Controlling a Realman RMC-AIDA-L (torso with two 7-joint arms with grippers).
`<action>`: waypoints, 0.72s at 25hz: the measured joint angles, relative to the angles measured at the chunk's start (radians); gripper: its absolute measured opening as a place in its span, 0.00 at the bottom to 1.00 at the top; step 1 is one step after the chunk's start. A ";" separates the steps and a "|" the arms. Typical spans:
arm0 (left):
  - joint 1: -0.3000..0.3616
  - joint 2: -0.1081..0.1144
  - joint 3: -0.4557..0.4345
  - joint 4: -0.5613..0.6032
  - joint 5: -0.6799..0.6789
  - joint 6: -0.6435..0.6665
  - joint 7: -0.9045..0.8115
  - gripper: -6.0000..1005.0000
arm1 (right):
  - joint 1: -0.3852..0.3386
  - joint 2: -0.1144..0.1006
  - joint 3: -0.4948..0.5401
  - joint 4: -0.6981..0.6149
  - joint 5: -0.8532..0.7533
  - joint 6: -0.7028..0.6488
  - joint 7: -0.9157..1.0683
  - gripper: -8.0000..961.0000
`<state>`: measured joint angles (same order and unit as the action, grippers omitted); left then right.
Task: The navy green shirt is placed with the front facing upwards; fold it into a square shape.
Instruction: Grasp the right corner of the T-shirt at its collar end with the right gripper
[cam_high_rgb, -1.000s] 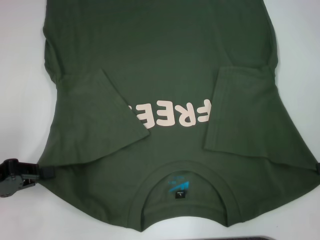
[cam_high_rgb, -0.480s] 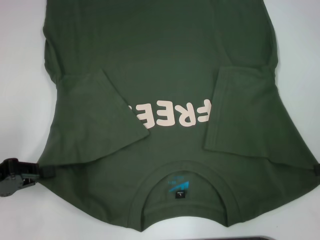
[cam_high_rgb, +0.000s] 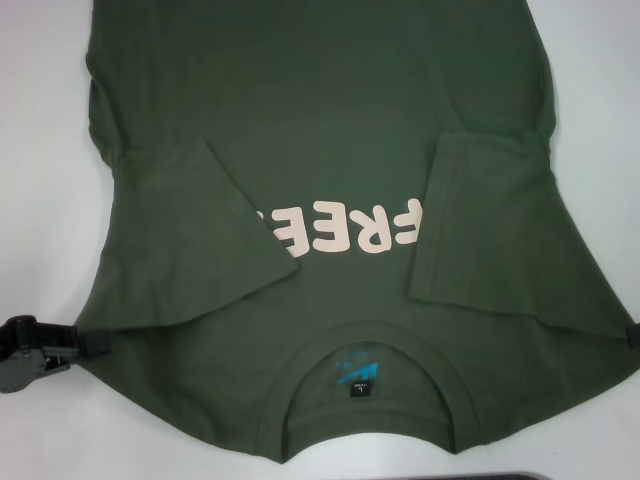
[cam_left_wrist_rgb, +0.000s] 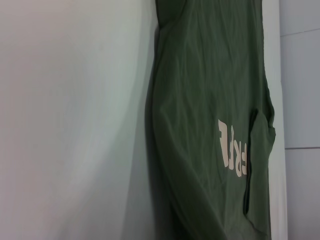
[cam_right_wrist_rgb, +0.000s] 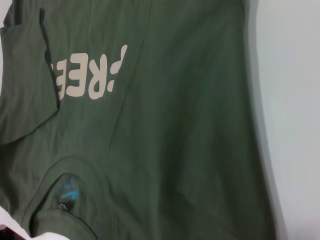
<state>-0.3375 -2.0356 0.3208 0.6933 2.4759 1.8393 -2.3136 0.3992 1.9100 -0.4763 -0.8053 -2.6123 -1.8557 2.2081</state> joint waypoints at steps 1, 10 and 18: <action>0.000 0.000 0.000 0.000 0.000 0.000 0.000 0.06 | 0.000 0.000 0.000 0.000 0.000 0.001 0.001 0.95; 0.001 -0.001 -0.002 0.000 0.000 0.000 -0.001 0.06 | 0.002 0.000 -0.001 0.000 0.000 0.002 0.001 0.95; -0.001 -0.002 -0.002 0.000 0.000 0.003 -0.001 0.07 | 0.004 0.003 -0.013 0.003 0.000 0.006 0.001 0.95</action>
<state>-0.3380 -2.0371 0.3191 0.6933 2.4759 1.8419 -2.3147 0.4028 1.9131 -0.4891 -0.8023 -2.6124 -1.8492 2.2089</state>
